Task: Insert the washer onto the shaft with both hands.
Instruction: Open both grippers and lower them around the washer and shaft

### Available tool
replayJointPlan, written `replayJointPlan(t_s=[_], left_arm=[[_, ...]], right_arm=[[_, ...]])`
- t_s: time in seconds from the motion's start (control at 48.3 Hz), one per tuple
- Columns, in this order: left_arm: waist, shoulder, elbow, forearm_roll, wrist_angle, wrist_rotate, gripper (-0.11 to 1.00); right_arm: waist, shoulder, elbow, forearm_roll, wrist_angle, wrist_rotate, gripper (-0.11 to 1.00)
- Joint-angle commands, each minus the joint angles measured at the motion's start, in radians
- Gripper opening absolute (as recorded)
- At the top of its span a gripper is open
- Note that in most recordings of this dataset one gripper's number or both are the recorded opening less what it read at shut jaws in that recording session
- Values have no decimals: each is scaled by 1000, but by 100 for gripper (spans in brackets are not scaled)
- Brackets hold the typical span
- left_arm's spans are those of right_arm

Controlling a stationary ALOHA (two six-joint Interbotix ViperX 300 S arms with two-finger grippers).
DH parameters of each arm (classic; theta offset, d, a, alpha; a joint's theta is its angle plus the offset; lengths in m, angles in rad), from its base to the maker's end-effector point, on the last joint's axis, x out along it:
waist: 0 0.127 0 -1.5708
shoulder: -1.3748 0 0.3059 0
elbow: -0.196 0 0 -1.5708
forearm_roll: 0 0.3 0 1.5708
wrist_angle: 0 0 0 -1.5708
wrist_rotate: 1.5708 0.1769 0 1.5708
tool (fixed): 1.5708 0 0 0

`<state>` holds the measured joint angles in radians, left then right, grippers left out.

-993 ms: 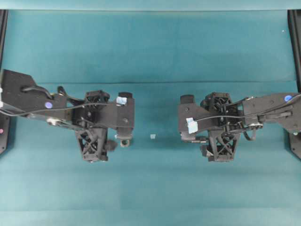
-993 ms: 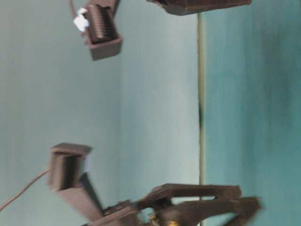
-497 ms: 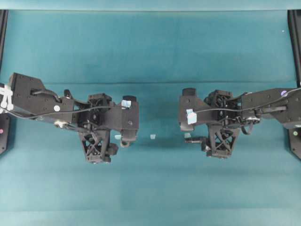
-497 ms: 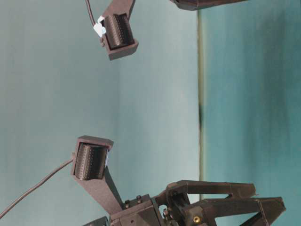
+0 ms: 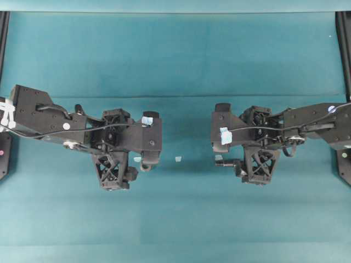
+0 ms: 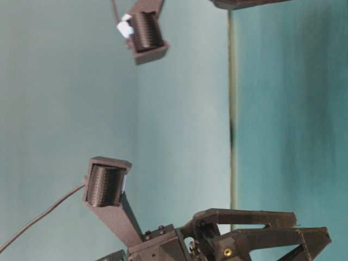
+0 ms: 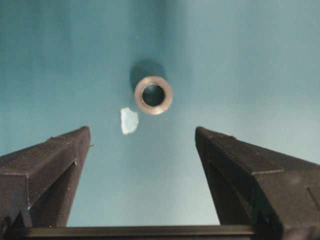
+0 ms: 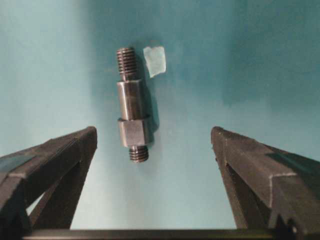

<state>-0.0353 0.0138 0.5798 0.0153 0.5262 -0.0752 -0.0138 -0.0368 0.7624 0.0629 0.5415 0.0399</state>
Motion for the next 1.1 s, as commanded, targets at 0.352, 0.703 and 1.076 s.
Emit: replayJointPlan(t_s=[0.352,0.703,1.076], left_arm=[[-21,54,-9,2,-64,-11,91],[-12,120,-18,2,-147,-5,90],[-12,143,-14,2,-175,-6,90]], right_arm=[[20,66,-3,2,-72,-20,90],[20,69,2,3,-77,-20,90],[21,69,9,3,-77,-20,90]])
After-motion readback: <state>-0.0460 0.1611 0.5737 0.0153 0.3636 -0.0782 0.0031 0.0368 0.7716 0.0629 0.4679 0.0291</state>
